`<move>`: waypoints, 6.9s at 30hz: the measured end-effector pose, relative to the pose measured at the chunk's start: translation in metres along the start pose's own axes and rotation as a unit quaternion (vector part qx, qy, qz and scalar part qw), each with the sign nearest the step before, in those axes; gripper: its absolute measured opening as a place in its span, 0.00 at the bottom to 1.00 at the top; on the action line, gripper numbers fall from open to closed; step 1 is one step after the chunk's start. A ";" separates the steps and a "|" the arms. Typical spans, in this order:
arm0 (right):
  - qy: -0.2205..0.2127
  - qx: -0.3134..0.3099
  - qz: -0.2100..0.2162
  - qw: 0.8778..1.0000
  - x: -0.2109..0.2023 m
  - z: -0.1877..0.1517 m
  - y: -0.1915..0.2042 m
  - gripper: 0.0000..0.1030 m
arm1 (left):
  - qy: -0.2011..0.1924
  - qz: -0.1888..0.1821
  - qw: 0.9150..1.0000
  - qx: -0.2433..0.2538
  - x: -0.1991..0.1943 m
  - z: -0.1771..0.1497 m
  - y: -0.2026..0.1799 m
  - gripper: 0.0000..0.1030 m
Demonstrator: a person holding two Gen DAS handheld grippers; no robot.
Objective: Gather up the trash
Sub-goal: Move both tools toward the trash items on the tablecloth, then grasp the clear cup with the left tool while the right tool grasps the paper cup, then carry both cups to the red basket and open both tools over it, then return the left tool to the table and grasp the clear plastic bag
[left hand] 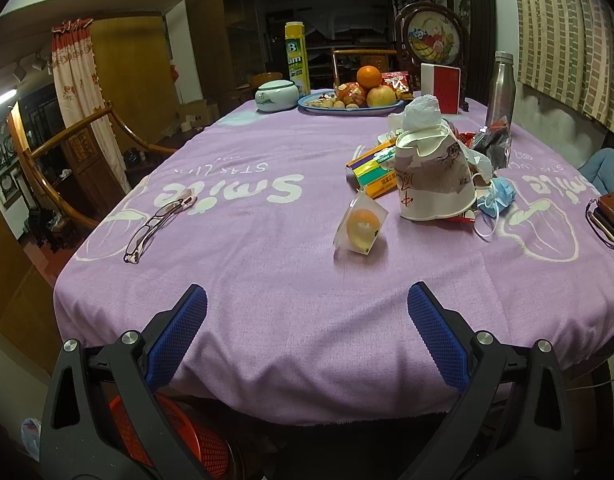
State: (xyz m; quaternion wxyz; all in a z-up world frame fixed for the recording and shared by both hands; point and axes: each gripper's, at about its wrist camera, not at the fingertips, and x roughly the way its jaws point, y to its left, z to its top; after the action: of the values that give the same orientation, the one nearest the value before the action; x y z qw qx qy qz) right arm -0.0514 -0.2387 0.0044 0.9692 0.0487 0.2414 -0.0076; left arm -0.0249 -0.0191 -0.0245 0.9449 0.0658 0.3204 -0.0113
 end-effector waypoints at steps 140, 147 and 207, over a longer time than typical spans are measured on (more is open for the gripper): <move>0.048 0.045 0.305 0.950 0.048 0.037 0.045 0.31 | 0.051 -0.010 0.985 -0.168 -0.018 -0.057 0.191 0.38; 0.080 0.013 0.337 0.938 0.047 0.033 0.097 0.31 | 0.128 0.043 0.973 -0.189 -0.005 -0.116 0.233 0.49; 0.064 0.053 0.126 0.989 0.100 0.020 -0.006 0.68 | 0.048 -0.063 0.997 -0.027 0.050 0.026 0.058 0.93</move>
State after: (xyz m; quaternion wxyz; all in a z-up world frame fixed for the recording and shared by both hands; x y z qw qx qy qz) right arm 0.0463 -0.2461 -0.0258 0.9409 0.1301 0.2945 0.1052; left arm 0.0345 0.0358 -0.0276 0.9274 0.0205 0.3688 -0.0586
